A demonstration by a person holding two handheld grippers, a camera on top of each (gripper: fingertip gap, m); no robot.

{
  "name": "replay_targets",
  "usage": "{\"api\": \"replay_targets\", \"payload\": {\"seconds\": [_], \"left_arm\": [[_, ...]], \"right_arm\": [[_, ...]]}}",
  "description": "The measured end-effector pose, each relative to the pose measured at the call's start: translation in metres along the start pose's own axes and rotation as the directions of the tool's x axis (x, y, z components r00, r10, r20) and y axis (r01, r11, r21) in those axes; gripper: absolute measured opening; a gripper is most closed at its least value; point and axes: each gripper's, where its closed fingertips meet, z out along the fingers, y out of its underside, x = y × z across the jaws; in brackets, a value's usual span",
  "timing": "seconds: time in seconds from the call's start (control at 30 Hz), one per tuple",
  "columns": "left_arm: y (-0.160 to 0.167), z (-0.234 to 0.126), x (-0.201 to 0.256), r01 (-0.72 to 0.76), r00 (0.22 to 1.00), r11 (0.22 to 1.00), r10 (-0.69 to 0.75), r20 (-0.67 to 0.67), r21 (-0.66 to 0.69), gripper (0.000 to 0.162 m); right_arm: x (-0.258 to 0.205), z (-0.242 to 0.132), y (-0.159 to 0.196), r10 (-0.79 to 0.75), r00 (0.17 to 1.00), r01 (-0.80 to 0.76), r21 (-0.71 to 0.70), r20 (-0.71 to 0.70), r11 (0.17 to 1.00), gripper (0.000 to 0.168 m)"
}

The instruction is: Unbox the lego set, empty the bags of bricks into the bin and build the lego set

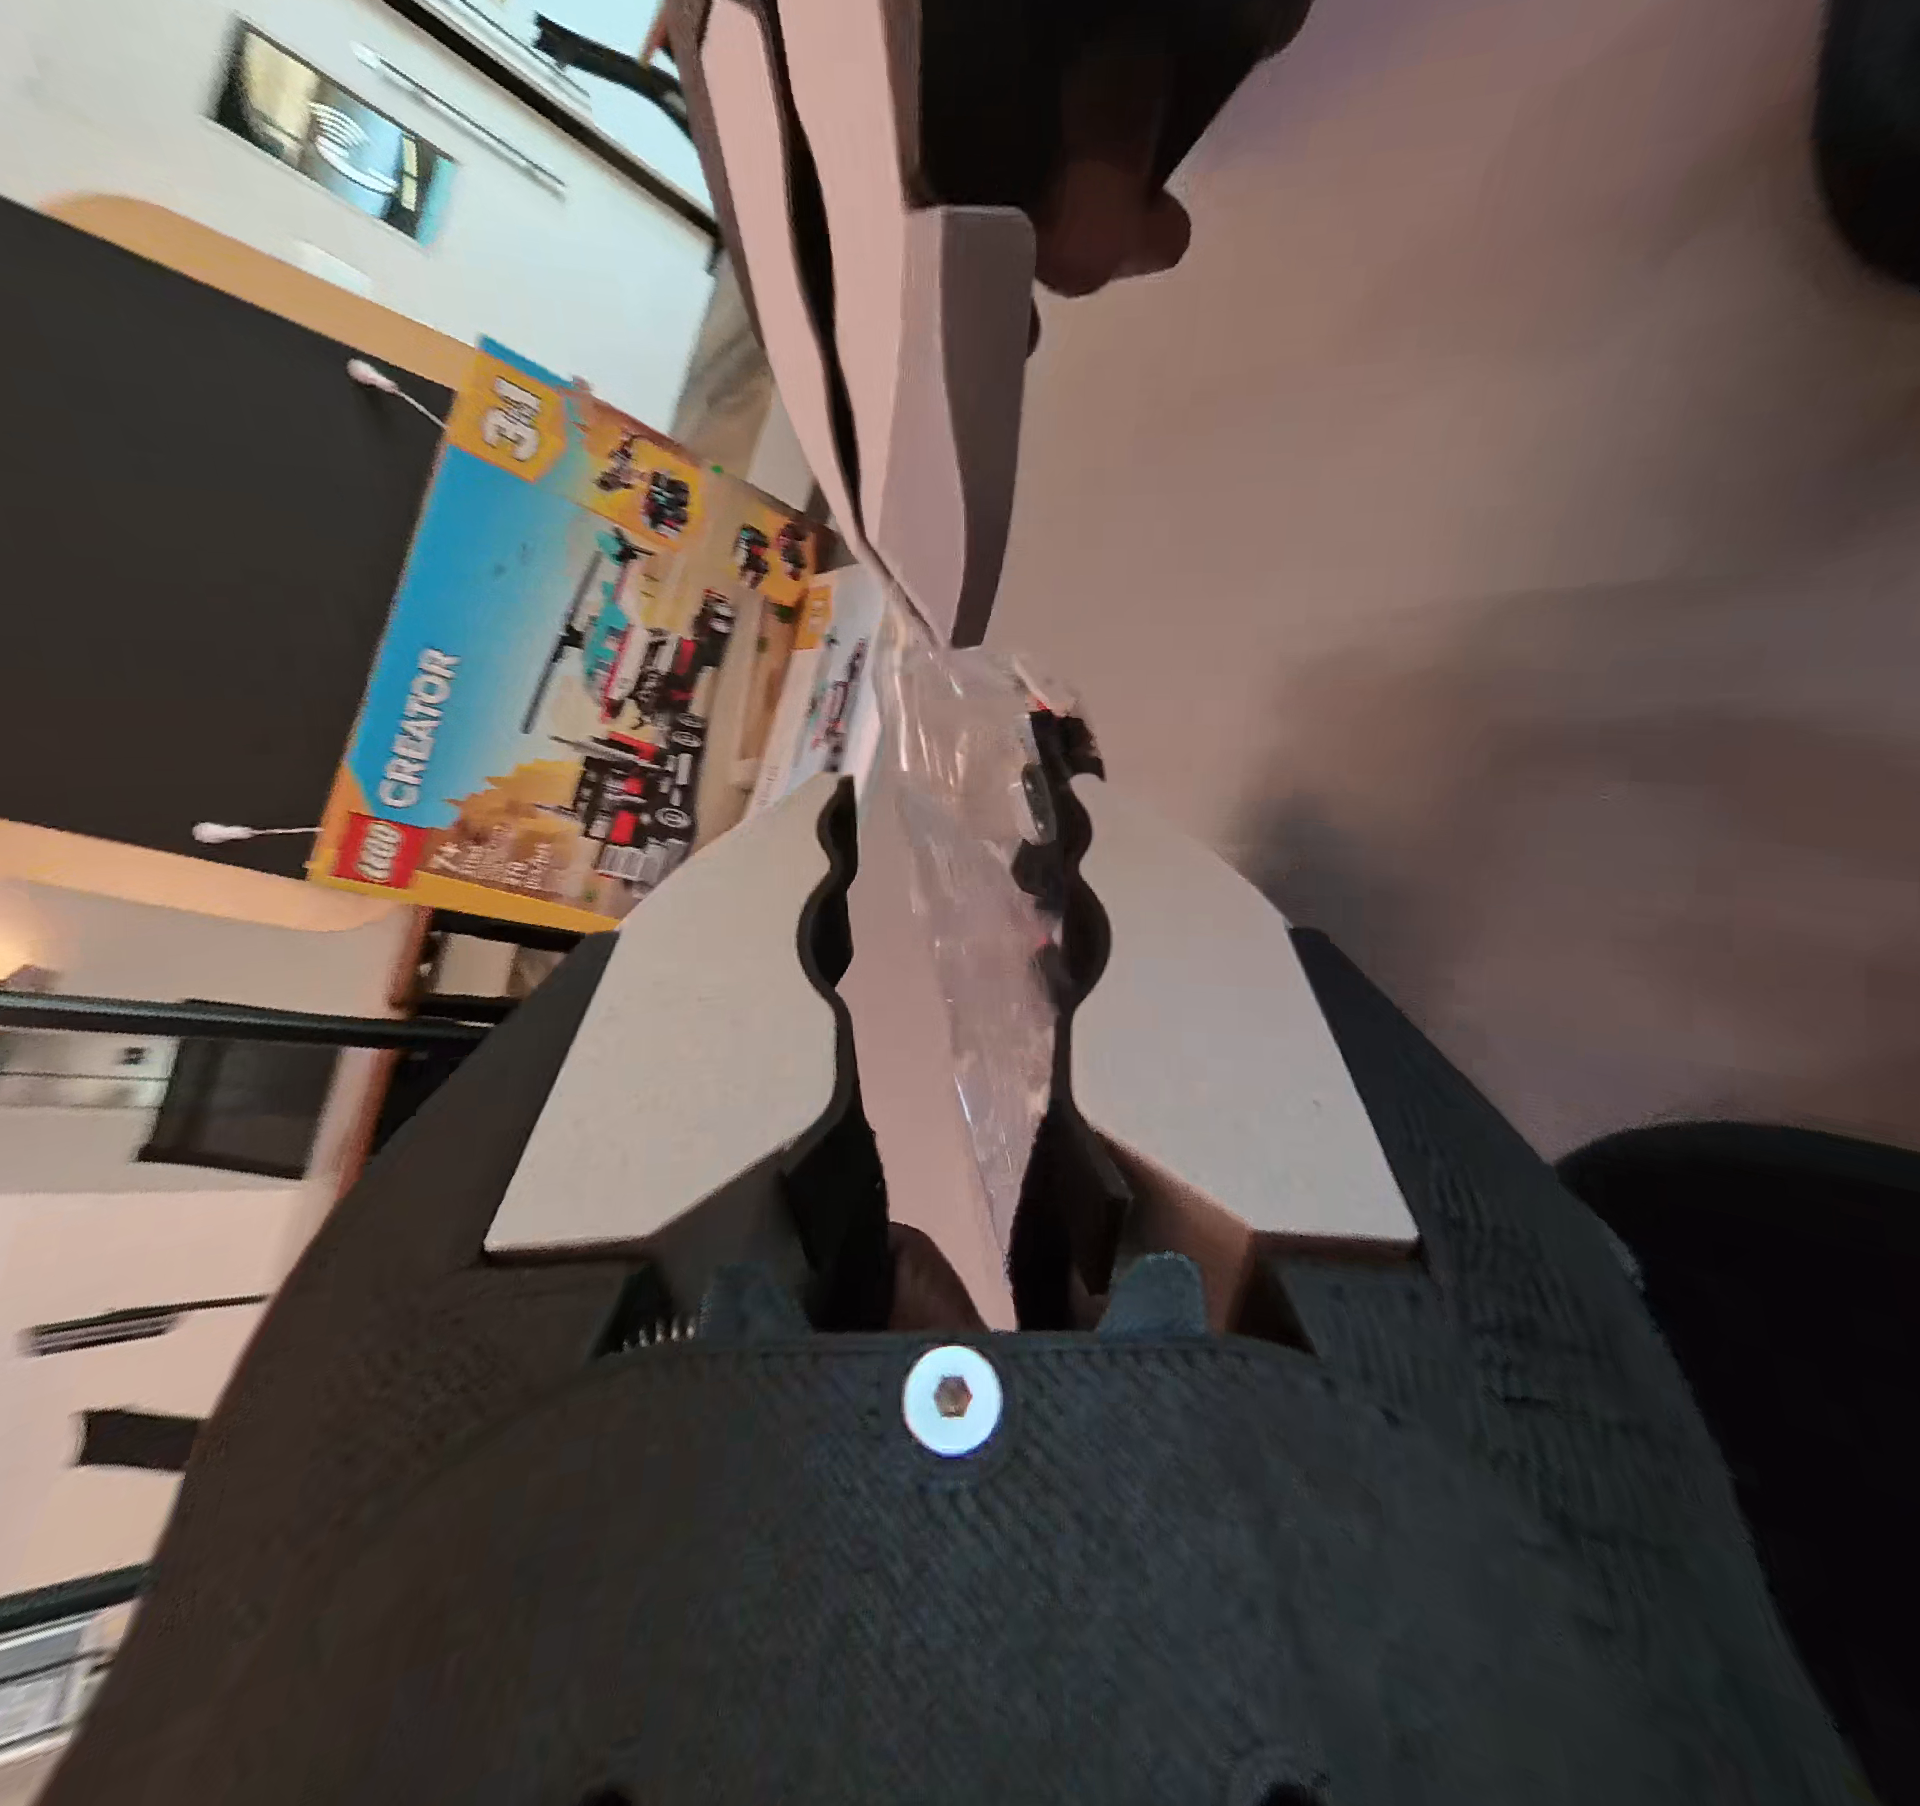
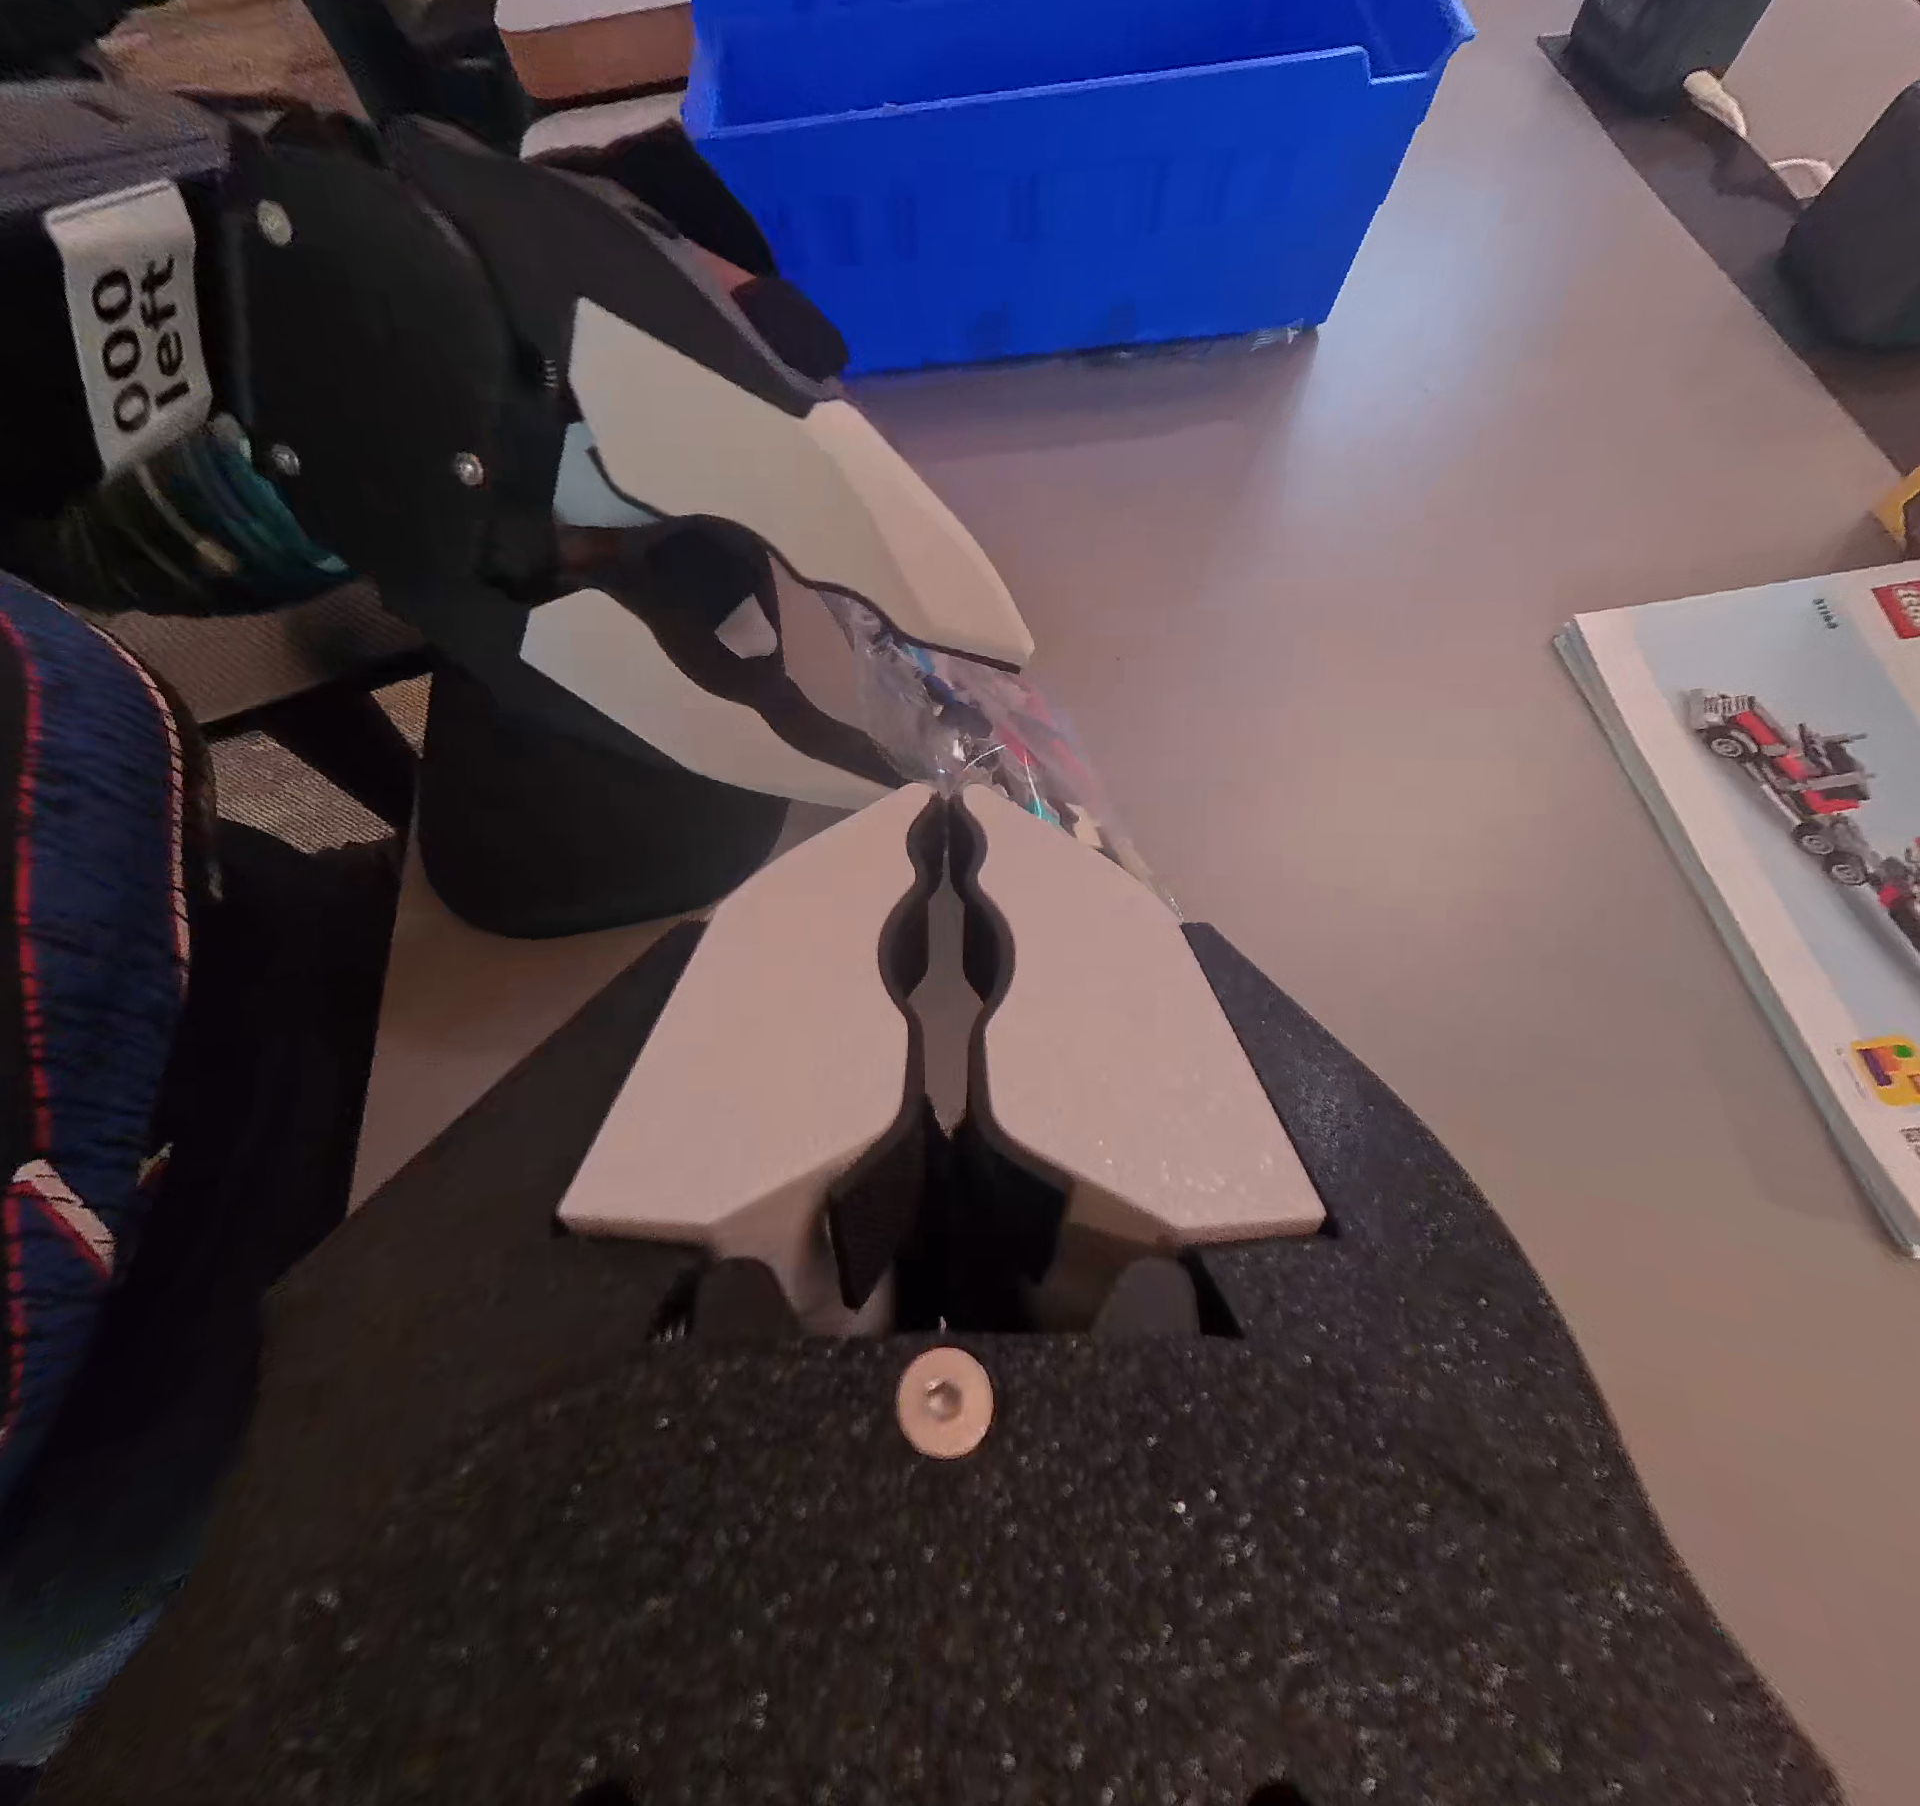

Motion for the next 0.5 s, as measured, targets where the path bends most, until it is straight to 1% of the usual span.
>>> {"api": "replay_targets", "payload": {"seconds": [0.1,0.17,0.23,0.27,0.3,0.33,0.37,0.43,0.5], "left_arm": [[-0.009,-0.004,-0.007,-0.018,0.999,0.999,0.016,0.051,0.044,0.023],[-0.011,-0.005,-0.005,-0.02,0.999,0.998,0.018,0.028,0.051,0.009],[-0.012,-0.006,-0.005,0.001,1.0,0.998,-0.001,-0.006,0.059,0.006],[-0.012,-0.007,-0.005,0.041,0.999,0.997,-0.039,-0.037,0.069,0.004],[-0.013,-0.008,-0.005,0.105,0.992,0.991,-0.098,-0.085,0.083,0.003],[-0.015,-0.01,-0.004,0.183,0.974,0.979,-0.168,-0.151,0.094,0.002],[-0.016,-0.013,-0.003,0.261,0.947,0.96,-0.235,-0.219,0.1,0.002],[-0.019,-0.018,-0.004,0.386,0.88,0.917,-0.332,-0.339,0.105,0.002],[-0.023,-0.024,-0.004,0.474,0.813,0.875,-0.391,-0.432,0.099,0.001]], "right_arm": [[-0.001,-0.001,0.0,0.025,1.0,-0.026,0.006,0.009,1.0,0.0],[-0.003,-0.002,-0.002,0.033,0.999,-0.034,0.023,0.028,0.999,0.001],[-0.004,-0.003,-0.003,0.002,0.999,-0.004,0.039,0.032,0.999,0.001],[-0.006,-0.005,-0.004,-0.046,0.998,0.044,0.053,0.038,0.998,0.005],[-0.007,-0.007,-0.007,-0.098,0.995,0.095,0.079,0.035,0.992,0.016],[-0.008,-0.01,-0.011,-0.152,0.988,0.15,0.113,0.011,0.982,0.03],[-0.008,-0.014,-0.015,-0.212,0.977,0.213,0.144,-0.024,0.966,0.039],[-0.01,-0.019,-0.021,-0.344,0.933,0.358,0.178,-0.104,0.917,0.044],[-0.014,-0.02,-0.024,-0.46,0.872,0.485,0.173,-0.165,0.857,0.042]]}}
